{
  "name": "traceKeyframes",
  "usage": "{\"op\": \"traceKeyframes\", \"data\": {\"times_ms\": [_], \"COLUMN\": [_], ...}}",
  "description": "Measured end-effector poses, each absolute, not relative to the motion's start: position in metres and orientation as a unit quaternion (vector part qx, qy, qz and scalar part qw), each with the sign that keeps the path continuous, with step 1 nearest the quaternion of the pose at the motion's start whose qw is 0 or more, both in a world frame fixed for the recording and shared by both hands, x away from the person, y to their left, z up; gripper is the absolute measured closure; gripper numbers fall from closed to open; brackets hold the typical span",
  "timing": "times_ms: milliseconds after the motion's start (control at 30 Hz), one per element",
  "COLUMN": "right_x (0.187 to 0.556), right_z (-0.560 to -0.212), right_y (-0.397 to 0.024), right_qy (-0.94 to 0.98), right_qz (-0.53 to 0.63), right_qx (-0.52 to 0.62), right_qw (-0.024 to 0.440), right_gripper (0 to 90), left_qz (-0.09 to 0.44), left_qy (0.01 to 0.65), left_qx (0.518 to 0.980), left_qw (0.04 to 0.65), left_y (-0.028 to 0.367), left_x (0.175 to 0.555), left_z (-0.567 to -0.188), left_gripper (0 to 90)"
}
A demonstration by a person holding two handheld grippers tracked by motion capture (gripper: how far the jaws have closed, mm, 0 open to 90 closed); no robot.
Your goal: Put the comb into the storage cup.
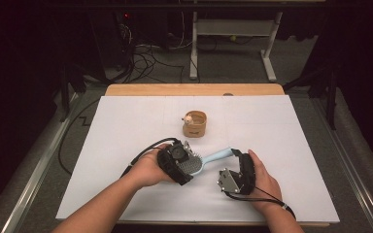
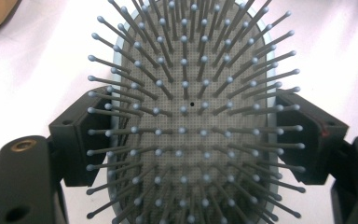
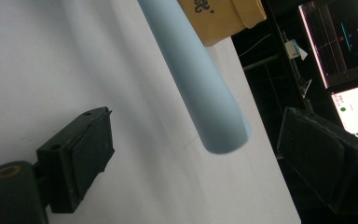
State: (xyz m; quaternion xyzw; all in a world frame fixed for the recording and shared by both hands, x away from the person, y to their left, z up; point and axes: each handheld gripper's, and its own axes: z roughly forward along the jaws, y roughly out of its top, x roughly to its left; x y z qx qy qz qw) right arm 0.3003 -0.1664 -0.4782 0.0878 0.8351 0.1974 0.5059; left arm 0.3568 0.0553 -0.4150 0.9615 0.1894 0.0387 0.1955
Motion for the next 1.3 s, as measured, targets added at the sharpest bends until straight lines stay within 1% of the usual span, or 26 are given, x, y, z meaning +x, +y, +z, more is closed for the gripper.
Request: {"op": "traceKeyframes", "data": {"times_ms": [167,633,900,967,1233,1267,1300], "right_x": [0.299,0.297,0.296,0.295,0.294,0.293,0.292], "right_z": [-0.478,-0.479,-0.477,-0.477,-0.477,-0.478,-0.478], "right_y": [-0.162,-0.151,-0.147,-0.145,-0.141,-0.14,-0.139], "right_qy": [0.833,0.827,0.82,0.818,0.814,0.812,0.811], "right_qz": [0.197,0.193,0.193,0.192,0.181,0.187,0.186], "right_qx": [0.078,0.055,0.036,0.029,0.003,0.005,0.002], "right_qw": [0.512,0.526,0.537,0.542,0.552,0.552,0.555], "right_gripper": [15.3,20.6,25.6,28.2,33.4,36.1,36.9], "left_qz": [0.038,0.034,0.034,0.034,0.034,0.034,0.034], "left_qy": [0.187,0.18,0.177,0.178,0.175,0.174,0.175], "left_qx": [0.962,0.963,0.964,0.963,0.964,0.965,0.965], "left_qw": [0.196,0.196,0.196,0.2,0.195,0.195,0.194], "left_y": [0.049,0.04,0.036,0.036,0.035,0.035,0.035], "left_x": [0.356,0.354,0.354,0.354,0.355,0.355,0.355], "left_z": [-0.416,-0.416,-0.416,-0.416,-0.414,-0.414,-0.413], "left_gripper": [20.4,20.4,20.3,20.4,20.3,20.3,20.4]}}
